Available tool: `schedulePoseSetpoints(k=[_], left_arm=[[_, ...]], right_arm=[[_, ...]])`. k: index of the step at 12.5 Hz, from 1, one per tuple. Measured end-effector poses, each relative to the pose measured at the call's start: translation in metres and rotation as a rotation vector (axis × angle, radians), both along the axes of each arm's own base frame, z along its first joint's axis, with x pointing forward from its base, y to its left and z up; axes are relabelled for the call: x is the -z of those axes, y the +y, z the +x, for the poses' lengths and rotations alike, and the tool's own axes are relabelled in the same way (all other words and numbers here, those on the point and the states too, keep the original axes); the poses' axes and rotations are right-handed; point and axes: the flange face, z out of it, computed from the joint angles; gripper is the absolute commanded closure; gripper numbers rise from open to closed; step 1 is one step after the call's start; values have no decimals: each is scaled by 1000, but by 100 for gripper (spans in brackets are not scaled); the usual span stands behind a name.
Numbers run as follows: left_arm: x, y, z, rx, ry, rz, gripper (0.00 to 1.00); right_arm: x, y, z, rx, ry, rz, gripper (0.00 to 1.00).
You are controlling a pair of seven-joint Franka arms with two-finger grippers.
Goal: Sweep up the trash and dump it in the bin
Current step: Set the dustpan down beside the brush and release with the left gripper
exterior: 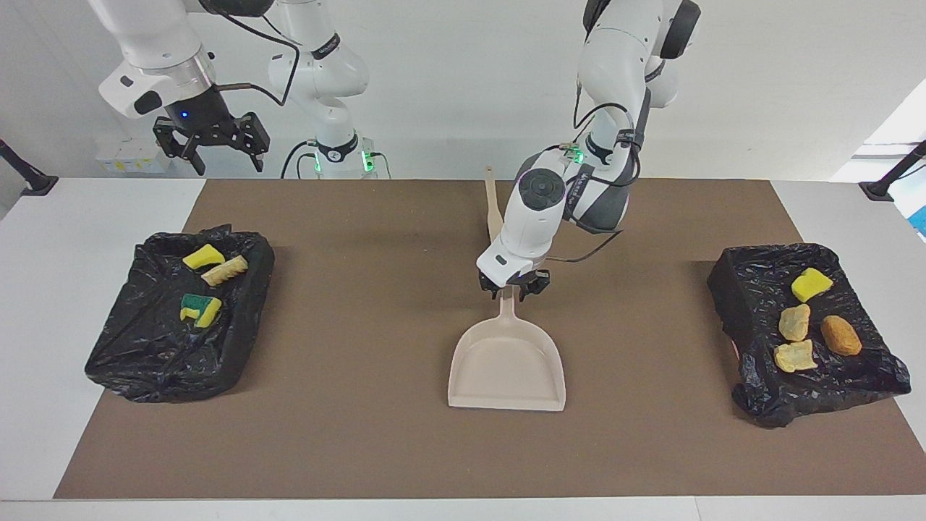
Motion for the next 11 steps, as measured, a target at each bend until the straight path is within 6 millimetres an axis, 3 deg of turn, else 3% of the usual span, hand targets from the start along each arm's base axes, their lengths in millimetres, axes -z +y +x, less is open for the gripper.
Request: schedulePoseSetpoints(k=[4,7,8,9,11], left_arm=[[-32,12,5,21,-45,-9,12],[-64,36,12,54,-90,64,9],[-78,44,13,71,-99,76,4],[-94,57,15,89,-100,83,3],[-136,102,20,106,-112,87,0]], right_arm=[[0,0,0,0,0,0,0],[0,0,0,0,0,0,0],[0,0,0,0,0,0,0],[0,0,0,0,0,0,0],[0,0,0,0,0,0,0]])
